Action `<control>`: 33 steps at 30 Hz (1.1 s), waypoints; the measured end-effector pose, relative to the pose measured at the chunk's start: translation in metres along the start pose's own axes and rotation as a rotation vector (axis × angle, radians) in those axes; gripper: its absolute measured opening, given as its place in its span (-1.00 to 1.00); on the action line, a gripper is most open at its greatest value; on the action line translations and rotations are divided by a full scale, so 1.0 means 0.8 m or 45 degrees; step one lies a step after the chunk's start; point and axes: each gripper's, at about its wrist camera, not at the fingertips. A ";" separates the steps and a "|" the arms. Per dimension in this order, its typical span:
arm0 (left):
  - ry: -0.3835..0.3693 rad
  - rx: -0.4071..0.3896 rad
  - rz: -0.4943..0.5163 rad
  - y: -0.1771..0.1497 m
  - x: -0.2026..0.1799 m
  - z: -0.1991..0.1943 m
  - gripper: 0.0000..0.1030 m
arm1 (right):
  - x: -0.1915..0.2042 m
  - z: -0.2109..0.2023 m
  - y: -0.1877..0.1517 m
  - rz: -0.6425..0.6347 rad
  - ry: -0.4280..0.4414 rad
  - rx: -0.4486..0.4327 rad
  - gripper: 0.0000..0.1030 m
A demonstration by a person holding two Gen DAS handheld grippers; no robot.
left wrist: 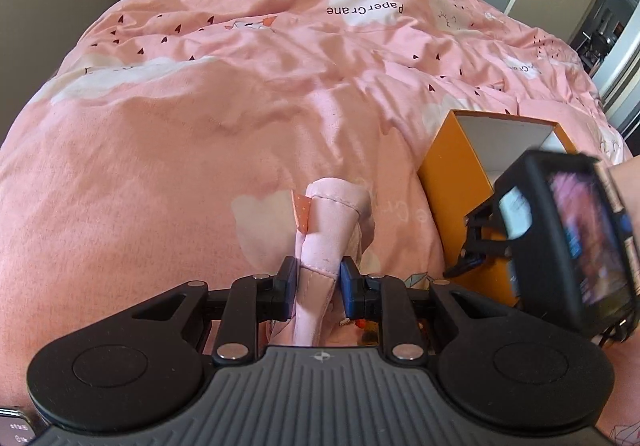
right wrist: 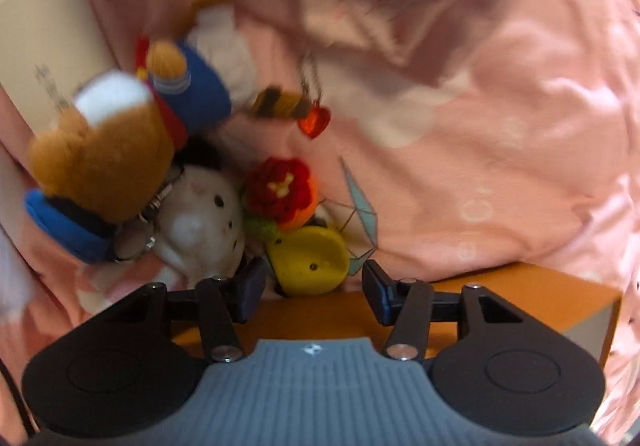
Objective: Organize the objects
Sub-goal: 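Lower the right gripper onto the yellow tape measure and grasp it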
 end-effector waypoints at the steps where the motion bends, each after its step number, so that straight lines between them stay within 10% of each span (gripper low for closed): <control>1: -0.004 -0.001 -0.008 0.000 0.001 0.001 -0.51 | 0.001 0.006 0.003 -0.020 -0.011 0.028 0.07; 24: -0.092 0.029 -0.062 -0.005 0.011 0.013 -0.40 | 0.008 0.050 0.021 -0.043 0.084 0.194 0.29; 33: -0.097 0.025 -0.077 -0.007 0.011 0.011 -0.40 | 0.023 0.043 0.012 -0.037 0.054 0.135 0.05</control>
Point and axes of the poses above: each gripper's, at about its wrist camera, not at the fingertips, and z roughly the way its jaws point, x to its left, y to its top, and after that the axes turned 9 degrees about y, right-handed
